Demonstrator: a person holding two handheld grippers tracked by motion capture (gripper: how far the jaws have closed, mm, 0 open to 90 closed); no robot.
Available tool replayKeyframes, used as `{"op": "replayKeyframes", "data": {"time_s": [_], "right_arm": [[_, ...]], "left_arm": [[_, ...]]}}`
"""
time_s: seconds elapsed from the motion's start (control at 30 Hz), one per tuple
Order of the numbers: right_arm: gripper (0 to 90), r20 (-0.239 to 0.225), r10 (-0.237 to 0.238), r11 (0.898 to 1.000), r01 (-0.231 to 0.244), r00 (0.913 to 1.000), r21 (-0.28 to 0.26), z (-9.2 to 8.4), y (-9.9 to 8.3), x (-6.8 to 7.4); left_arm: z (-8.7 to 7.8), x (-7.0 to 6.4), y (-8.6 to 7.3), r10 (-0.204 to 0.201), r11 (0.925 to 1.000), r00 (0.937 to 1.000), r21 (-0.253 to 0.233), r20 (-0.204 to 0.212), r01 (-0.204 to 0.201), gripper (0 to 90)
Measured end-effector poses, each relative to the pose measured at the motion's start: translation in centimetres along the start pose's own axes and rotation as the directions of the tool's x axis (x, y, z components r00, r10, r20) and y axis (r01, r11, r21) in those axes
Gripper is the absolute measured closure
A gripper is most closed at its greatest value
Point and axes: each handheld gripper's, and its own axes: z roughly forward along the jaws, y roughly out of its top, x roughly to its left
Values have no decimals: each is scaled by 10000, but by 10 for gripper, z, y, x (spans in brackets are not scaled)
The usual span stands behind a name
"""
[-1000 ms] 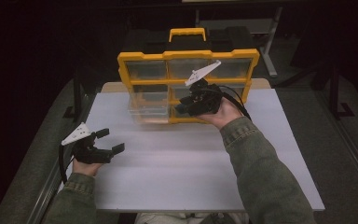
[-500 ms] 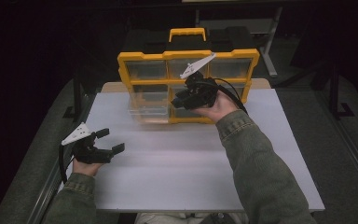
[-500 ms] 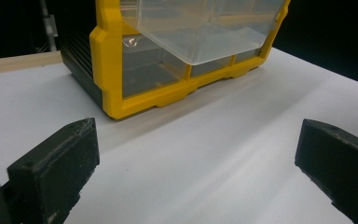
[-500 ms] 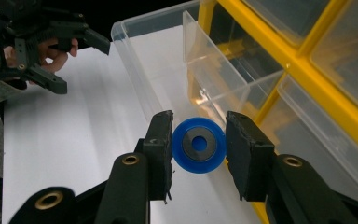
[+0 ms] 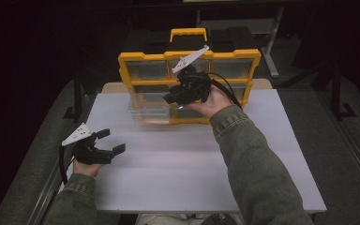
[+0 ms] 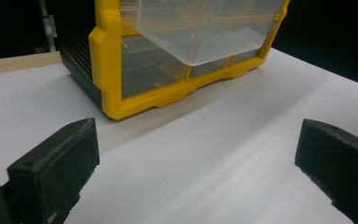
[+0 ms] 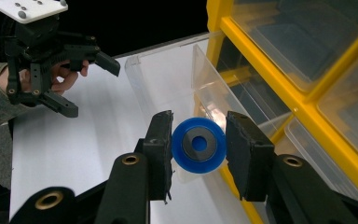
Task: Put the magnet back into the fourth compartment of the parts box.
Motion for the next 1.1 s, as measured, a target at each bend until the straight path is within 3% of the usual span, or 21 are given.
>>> {"op": "replayKeyframes", "data": {"time_s": [0.7, 1.1], "right_arm": [[613, -189, 133, 9999, -132, 9997, 16, 29, 25, 0], [612, -267, 202, 9997, -198, 9994, 167, 58, 44, -3]], "left_arm": [[-5, 3, 1, -244, 9993, 9997, -301, -66, 242, 0], [-3, 3, 0, -208, 9995, 9998, -222, 18, 208, 0]]}}
